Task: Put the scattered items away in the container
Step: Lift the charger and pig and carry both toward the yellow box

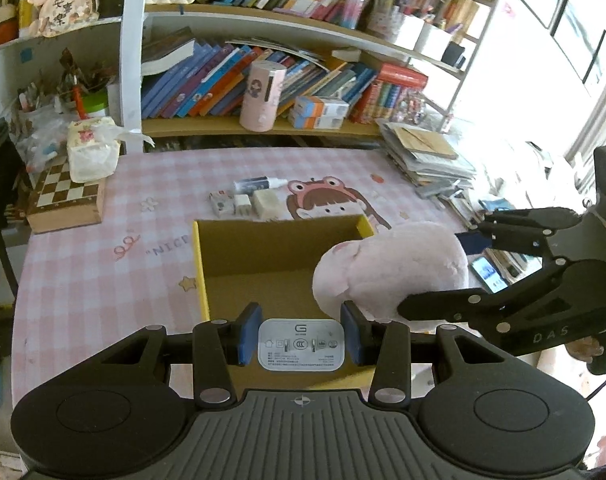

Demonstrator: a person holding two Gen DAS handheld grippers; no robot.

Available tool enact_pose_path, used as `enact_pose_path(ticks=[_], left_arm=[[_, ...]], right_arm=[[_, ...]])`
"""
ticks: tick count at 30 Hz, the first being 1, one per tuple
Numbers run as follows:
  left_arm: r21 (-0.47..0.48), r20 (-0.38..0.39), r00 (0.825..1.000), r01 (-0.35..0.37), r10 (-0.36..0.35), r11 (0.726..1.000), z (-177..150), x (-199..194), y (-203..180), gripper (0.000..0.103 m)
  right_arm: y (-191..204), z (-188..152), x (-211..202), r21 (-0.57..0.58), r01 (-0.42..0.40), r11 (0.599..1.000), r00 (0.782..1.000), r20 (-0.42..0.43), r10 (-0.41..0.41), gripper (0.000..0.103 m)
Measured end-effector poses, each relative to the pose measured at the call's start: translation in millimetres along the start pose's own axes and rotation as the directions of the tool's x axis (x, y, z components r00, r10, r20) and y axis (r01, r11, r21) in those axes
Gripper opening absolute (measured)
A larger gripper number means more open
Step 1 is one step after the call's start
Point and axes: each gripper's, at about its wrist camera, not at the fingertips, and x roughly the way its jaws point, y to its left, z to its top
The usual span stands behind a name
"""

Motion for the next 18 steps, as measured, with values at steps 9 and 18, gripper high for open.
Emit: enact_pose_path(ticks=[9, 18], left_arm=[[-0.006, 0.038, 0.997, 0.061, -0.06, 0.998, -32.6, -20.4, -19.1, 0.041], [-0.042, 0.097, 0.994, 0.045, -0.04, 0.998, -60.0, -30.2, -32.8, 0.041]], right_arm=[[33.6, -51.6, -28.7, 0.122, 0.084, 0.989, 0.995, 0.044, -0.09, 0.064], [68.8, -95.8, -44.4, 0.203, 0.224, 0.953, 0.967, 0.079, -0.244, 0.064]])
